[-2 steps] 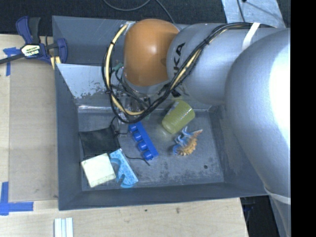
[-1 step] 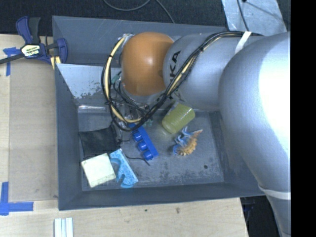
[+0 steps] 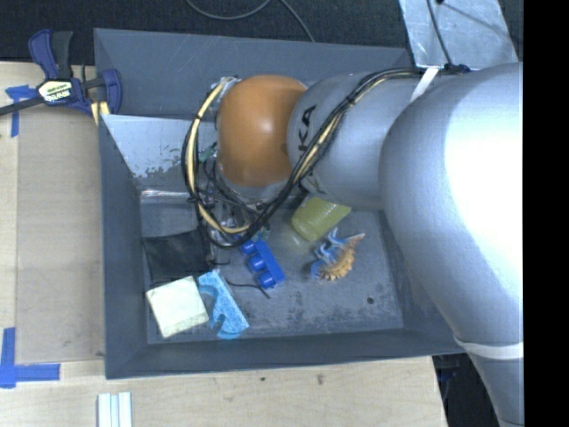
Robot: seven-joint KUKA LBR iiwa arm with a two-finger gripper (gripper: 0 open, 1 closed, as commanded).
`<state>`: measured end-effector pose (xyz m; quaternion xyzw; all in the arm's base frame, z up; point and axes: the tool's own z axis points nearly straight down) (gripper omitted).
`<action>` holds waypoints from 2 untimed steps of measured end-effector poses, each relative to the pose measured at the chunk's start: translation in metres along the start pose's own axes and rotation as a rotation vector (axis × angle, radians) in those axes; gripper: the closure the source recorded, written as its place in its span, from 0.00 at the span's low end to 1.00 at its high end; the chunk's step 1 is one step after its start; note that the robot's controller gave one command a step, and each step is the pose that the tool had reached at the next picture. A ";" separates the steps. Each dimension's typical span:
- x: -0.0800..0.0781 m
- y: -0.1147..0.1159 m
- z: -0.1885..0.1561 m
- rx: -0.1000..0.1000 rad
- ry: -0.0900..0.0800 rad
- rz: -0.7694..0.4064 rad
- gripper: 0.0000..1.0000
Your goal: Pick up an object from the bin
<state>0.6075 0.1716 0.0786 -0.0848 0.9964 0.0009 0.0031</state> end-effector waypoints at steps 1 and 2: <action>0.003 0.005 0.007 0.000 -0.005 -0.141 1.00; 0.003 0.005 0.007 0.000 -0.005 -0.140 1.00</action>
Offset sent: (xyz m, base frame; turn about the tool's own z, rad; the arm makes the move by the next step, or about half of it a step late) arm 0.0000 0.0000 0.0000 0.0000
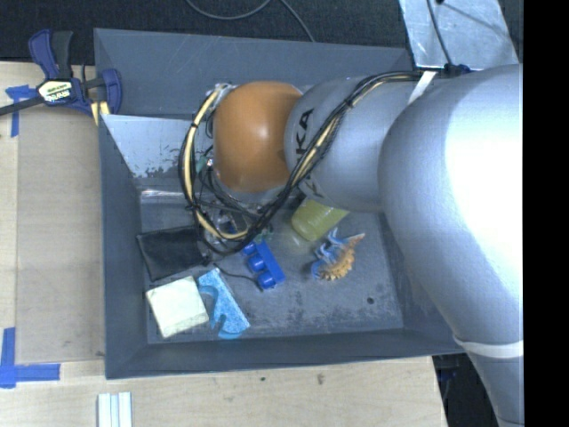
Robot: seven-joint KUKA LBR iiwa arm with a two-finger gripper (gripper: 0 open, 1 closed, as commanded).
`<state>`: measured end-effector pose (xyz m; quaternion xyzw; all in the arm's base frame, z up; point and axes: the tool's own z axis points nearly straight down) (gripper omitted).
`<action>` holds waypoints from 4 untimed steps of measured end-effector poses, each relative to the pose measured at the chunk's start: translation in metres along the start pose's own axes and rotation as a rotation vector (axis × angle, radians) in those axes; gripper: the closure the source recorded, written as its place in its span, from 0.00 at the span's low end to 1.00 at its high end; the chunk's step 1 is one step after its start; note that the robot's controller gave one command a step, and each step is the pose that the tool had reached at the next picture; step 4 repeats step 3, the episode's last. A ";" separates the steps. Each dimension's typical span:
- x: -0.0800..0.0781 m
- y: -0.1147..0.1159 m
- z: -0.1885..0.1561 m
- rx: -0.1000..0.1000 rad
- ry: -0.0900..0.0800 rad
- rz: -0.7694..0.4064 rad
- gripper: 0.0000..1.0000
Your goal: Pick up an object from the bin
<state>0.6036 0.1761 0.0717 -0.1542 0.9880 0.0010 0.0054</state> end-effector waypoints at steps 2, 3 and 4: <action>-0.005 0.003 -0.113 0.000 0.000 -0.026 1.00; -0.001 0.012 -0.140 0.000 -0.004 0.024 1.00; -0.001 0.012 -0.140 0.000 -0.004 0.024 1.00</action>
Offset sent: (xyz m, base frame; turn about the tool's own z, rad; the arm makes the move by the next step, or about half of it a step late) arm 0.0009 0.0087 0.1639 -0.0511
